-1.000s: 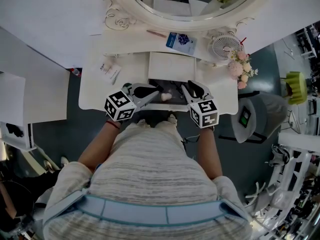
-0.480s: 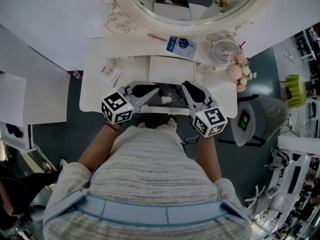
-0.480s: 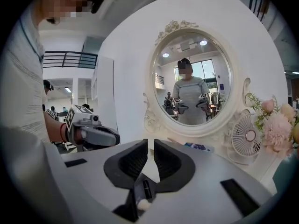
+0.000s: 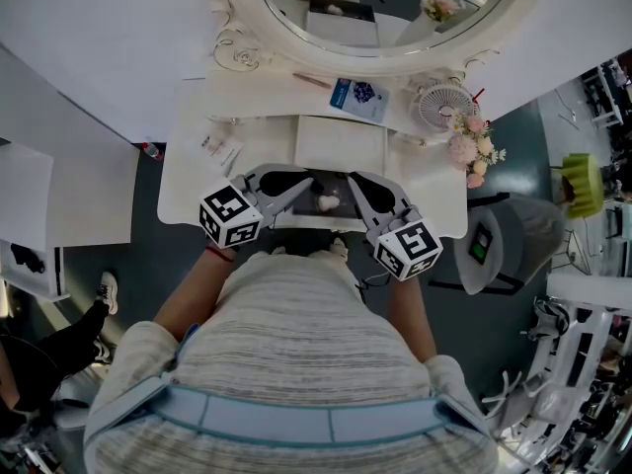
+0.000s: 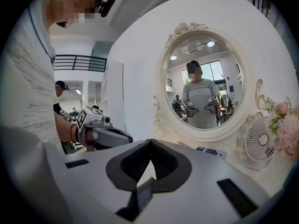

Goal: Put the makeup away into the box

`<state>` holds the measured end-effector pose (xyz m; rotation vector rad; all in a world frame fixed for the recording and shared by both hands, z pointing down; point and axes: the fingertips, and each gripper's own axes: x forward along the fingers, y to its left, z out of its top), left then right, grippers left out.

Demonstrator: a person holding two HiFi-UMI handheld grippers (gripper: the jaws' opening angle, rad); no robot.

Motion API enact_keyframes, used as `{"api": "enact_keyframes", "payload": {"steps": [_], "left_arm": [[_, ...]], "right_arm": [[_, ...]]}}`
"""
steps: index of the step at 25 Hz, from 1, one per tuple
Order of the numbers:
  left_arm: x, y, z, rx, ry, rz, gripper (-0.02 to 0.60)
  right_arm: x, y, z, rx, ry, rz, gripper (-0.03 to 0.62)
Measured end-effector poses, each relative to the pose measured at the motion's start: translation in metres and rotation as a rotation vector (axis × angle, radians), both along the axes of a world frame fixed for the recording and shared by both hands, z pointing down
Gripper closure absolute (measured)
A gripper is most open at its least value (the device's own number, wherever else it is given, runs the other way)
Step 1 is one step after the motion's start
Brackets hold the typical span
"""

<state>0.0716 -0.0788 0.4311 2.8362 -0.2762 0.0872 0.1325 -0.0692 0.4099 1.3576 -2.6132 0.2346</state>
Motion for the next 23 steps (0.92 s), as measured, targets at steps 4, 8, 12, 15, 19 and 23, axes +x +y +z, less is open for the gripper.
{"api": "enact_keyframes", "payload": {"steps": [4, 8, 12, 15, 19, 23], "left_arm": [[-0.001, 0.000, 0.001, -0.003, 0.000, 0.000, 0.566], [0.000, -0.001, 0.002, -0.009, 0.001, -0.001, 0.566], [-0.002, -0.002, 0.006, -0.017, 0.003, -0.004, 0.566], [-0.004, -0.003, 0.010, -0.023, 0.002, -0.009, 0.566], [-0.006, -0.005, 0.010, -0.032, 0.003, -0.018, 0.566], [-0.005, -0.003, 0.011, -0.038, 0.006, -0.018, 0.566]], "right_arm": [[-0.003, 0.000, -0.001, -0.002, -0.005, -0.011, 0.585], [-0.004, 0.000, 0.001, -0.010, -0.007, -0.011, 0.586], [-0.007, 0.000, 0.005, -0.017, -0.004, -0.012, 0.586], [-0.006, -0.001, 0.008, -0.022, -0.003, -0.012, 0.586], [-0.006, -0.002, 0.006, -0.024, -0.012, -0.009, 0.586], [-0.006, -0.002, 0.002, -0.021, -0.015, -0.009, 0.586]]}}
